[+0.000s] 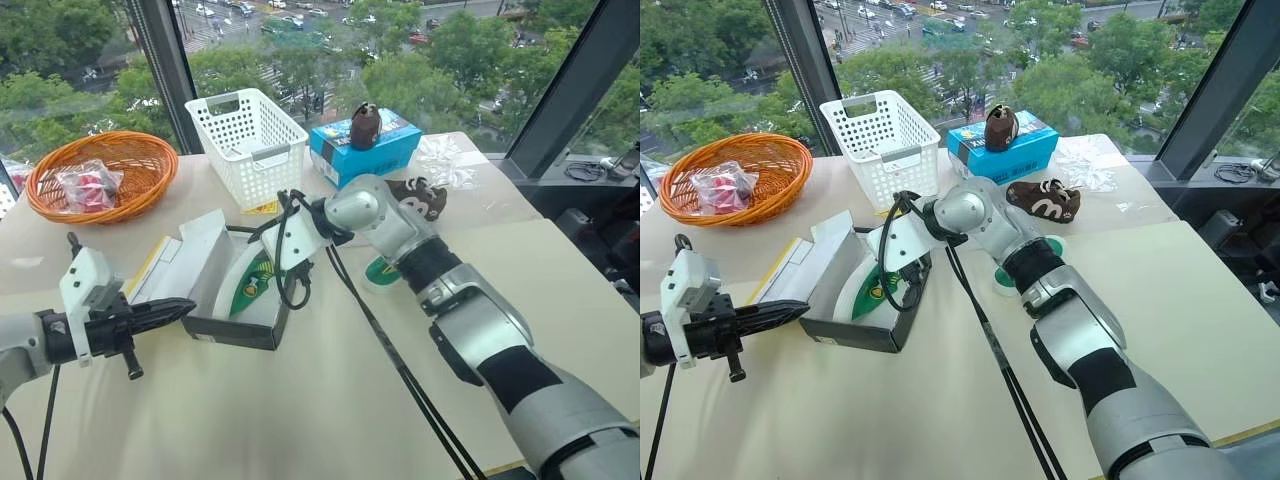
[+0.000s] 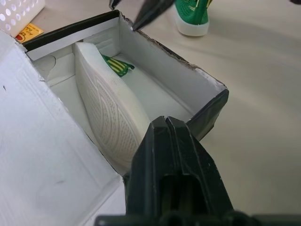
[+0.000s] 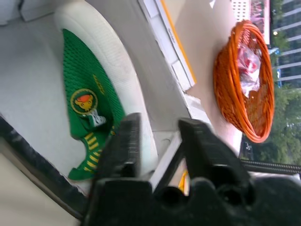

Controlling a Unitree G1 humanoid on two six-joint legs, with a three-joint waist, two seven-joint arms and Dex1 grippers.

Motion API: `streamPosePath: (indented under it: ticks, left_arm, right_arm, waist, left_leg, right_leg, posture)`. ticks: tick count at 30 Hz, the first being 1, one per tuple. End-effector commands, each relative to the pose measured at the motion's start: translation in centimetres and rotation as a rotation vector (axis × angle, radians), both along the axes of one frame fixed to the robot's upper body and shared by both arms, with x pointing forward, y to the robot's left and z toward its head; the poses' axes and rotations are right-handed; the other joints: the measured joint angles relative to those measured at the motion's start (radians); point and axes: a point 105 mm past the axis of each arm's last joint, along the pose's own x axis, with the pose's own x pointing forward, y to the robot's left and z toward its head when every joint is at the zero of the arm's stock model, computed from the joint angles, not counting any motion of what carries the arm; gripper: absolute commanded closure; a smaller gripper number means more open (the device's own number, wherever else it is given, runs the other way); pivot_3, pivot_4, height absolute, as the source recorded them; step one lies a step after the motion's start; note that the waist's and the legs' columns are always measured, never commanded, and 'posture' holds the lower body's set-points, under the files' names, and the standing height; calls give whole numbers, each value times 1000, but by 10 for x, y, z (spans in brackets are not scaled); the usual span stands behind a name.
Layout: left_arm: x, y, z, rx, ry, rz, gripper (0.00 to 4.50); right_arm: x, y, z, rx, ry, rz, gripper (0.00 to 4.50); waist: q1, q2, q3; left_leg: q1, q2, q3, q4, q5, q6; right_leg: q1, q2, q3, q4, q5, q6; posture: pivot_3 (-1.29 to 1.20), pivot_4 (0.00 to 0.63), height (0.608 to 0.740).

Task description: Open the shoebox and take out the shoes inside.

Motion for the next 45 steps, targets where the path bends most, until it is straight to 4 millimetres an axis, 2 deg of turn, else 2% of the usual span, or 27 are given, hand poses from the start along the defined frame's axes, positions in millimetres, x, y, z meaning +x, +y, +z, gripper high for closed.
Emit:
streamPosePath:
  ticks: [1,2,4,9,11,14,16,20,21,22,23,25,30,38,45]
  left_arm:
    - [-2,0,9,21,-47,-6,4500]
    - [-3,1,9,22,-47,-6,4500]
    - [-3,1,10,21,-48,-4,4500]
    - [-4,0,9,21,-49,-3,4500]
    - [-5,0,10,21,-52,2,4500]
    - [-6,-1,9,20,-53,5,4500]
    - [-6,-1,9,19,-54,6,4500]
    - [-7,-2,7,17,-51,10,4500]
    - [-7,-2,7,16,-51,10,4500]
    - [-7,-2,6,16,-50,11,4500]
    - [-6,-3,6,12,-50,10,4500]
    - [-4,-3,5,11,-51,7,4500]
    - [-2,-6,5,5,-55,-8,4500]
    - [-2,-7,4,4,-54,-21,4500]
    - [-3,-8,0,-11,-67,-12,4500]
  right_arm:
    - [-7,14,10,-1,-71,62,1016]
    - [-6,17,6,-30,-112,70,585]
    - [-5,27,-5,-89,-196,97,49]
    - [-7,47,-16,-147,-304,138,49]
    - [-11,54,-27,-191,-324,166,49]
    - [-13,53,-46,-234,-310,184,49]
    - [-12,52,-51,-237,-307,181,49]
    - [-8,45,-49,-192,-251,150,49]
    - [-7,43,-44,-173,-242,142,554]
    - [-6,42,-41,-160,-236,138,713]
    - [-5,40,-36,-139,-228,130,1177]
    - [-3,39,-28,-107,-218,117,1825]
    - [-1,36,-24,-82,-204,99,3527]
    - [-2,34,-23,-29,-169,89,3527]
    - [7,31,4,139,-131,11,3527]
  waist:
    - [-1,0,0]
    - [-1,0,0]
    - [-1,0,0]
    - [-1,0,0]
    - [-2,0,0]
    - [0,0,0]
    - [1,0,0]
    - [2,0,0]
    - [1,0,0]
    - [2,0,0]
    - [2,0,0]
    - [1,0,0]
    - [-1,0,0]
    - [-1,0,0]
    - [0,0,0]
  left_leg:
    - [0,0,0,0,0,0]
    - [0,0,0,0,0,0]
    - [1,0,1,0,0,-1]
    - [1,0,1,0,1,-1]
    - [0,0,1,0,2,-4]
    - [0,0,1,0,3,-6]
    - [-1,0,0,0,3,-6]
    - [-2,0,0,0,3,-6]
    - [-2,0,0,0,3,-6]
    - [-2,0,0,0,3,-6]
    - [-2,0,-1,0,3,-6]
    - [-2,0,-1,0,3,-6]
    - [-1,0,-1,0,3,-5]
    - [-1,0,-1,0,2,-4]
    - [-2,0,-1,0,3,-5]
  right_leg:
    - [0,0,0,0,0,0]
    - [0,0,0,0,0,0]
    - [0,0,0,1,0,0]
    - [0,0,0,1,0,-1]
    - [-1,0,0,0,0,-1]
    - [-1,0,0,0,0,-1]
    - [-1,-1,0,0,0,-1]
    - [-1,-1,0,-1,0,0]
    - [-1,-1,0,-1,0,0]
    - [-1,-1,0,-1,0,0]
    - [-1,-1,0,-1,0,0]
    - [-1,-1,0,0,0,0]
    - [-1,0,1,0,0,-1]
    - [-1,-1,1,0,0,-1]
    - [-1,-1,1,0,0,-1]
  posture:
    - [0,150,731]
    - [0,150,731]
    - [0,150,731]
    - [0,150,731]
    - [0,150,731]
    - [0,150,731]
    - [0,150,731]
    - [0,150,731]
    - [0,150,731]
    - [0,150,731]
    - [0,150,731]
    - [0,150,731]
    - [0,150,731]
    - [0,150,731]
    - [0,150,731]
